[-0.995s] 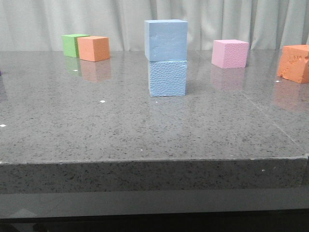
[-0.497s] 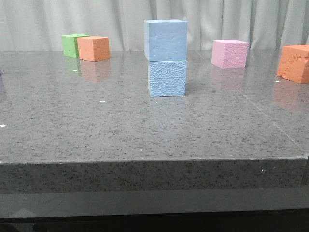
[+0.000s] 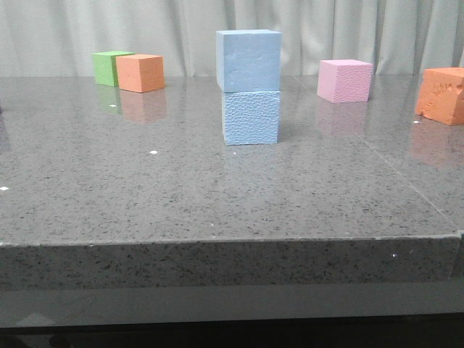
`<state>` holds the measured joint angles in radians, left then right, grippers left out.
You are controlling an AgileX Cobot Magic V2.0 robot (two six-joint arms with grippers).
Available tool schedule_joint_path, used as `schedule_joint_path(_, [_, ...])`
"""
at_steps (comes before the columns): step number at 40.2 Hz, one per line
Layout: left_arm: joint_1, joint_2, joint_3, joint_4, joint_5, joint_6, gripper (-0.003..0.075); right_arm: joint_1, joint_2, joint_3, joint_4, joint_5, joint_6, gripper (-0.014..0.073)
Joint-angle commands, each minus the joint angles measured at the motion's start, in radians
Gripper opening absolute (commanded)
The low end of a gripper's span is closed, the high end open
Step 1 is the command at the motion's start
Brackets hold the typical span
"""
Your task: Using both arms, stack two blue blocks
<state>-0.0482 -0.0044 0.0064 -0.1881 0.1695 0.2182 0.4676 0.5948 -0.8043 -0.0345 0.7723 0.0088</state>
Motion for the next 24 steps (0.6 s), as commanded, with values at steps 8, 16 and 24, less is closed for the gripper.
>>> schedule_joint_path(8, [0.002, -0.019, 0.001, -0.003, -0.153, -0.015, -0.002, -0.007, 0.0, -0.024, -0.01, -0.07, -0.009, -0.0068])
schedule_joint_path(16, [0.002, -0.019, 0.001, 0.093, -0.191, -0.117, -0.002, -0.007, 0.0, -0.024, -0.01, -0.07, -0.009, -0.0068])
schedule_joint_path(24, [0.002, -0.019, 0.001, 0.093, -0.191, -0.117, -0.002, -0.007, 0.0, -0.024, -0.01, -0.07, -0.009, -0.0068])
